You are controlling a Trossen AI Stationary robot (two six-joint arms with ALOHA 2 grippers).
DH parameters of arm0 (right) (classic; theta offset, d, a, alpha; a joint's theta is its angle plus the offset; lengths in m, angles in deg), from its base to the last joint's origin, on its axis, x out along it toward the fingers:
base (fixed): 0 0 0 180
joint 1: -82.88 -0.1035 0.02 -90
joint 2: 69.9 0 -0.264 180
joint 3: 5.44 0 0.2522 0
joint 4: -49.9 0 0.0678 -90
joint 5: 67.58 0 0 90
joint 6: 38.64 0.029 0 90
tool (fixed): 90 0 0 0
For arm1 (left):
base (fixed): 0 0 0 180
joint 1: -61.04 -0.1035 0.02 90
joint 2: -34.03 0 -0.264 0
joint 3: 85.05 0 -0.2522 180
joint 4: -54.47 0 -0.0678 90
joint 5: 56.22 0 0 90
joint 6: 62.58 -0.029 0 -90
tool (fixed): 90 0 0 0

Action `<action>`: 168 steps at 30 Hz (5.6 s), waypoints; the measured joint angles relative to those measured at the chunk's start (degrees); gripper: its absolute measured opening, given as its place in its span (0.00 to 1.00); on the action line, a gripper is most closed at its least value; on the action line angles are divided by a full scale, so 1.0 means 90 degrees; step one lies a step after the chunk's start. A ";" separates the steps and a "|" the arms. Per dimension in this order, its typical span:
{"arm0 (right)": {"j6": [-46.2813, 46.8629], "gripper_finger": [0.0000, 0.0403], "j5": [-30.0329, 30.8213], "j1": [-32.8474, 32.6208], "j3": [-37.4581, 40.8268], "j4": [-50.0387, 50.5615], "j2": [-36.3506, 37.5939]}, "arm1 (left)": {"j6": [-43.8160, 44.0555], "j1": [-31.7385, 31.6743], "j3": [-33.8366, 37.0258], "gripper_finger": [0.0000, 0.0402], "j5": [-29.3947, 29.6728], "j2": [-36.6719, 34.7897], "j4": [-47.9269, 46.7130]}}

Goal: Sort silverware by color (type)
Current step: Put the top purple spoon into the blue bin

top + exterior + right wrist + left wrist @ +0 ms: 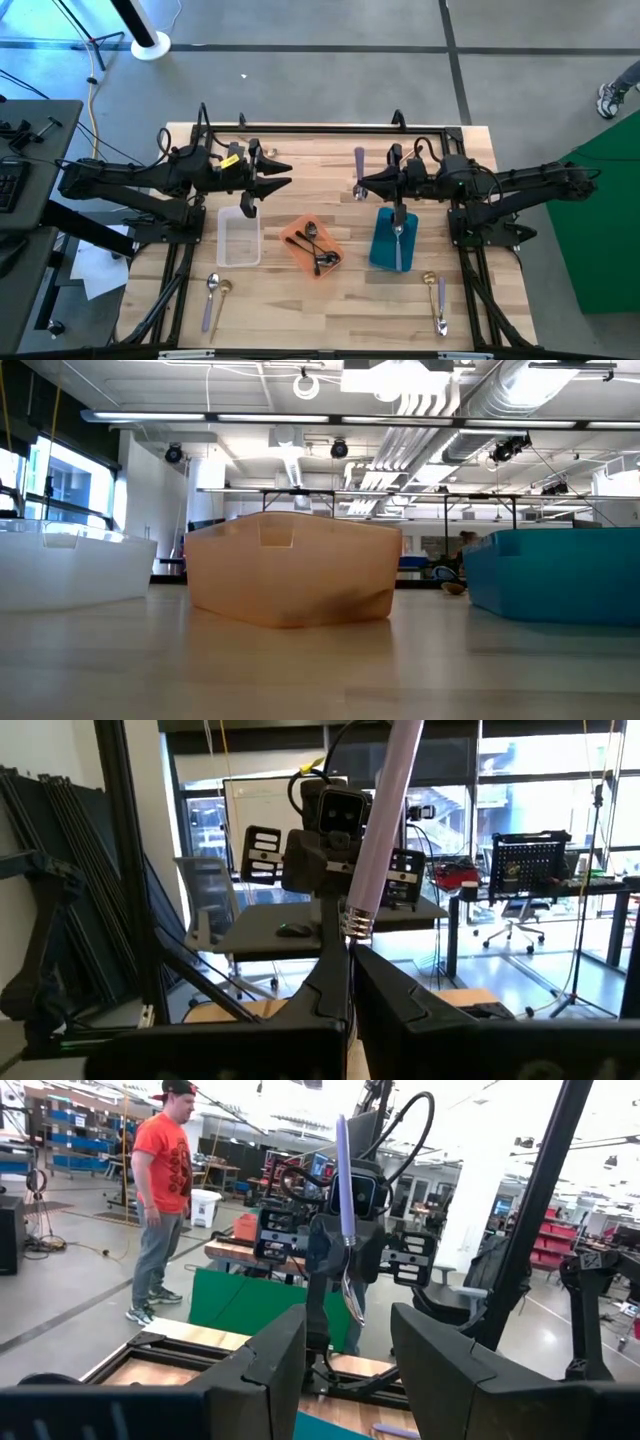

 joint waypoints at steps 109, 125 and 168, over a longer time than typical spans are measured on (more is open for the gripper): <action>1.0125 0.00 -0.0159 -0.1675 -0.0002 0.7273 -0.2682 | 0.0004 -0.0004 0.0000 0.34 0.0349 -0.0005 -0.0049; 0.9408 0.00 -0.0330 -0.1233 -0.0014 0.7000 -0.3446 | 0.0007 -0.0002 -0.0002 0.34 0.0349 -0.0005 -0.0051; 0.9367 0.00 -0.0408 -0.1231 -0.0002 0.6783 -0.3573 | 0.0000 -0.0002 -0.0002 0.34 0.0349 -0.0005 -0.0057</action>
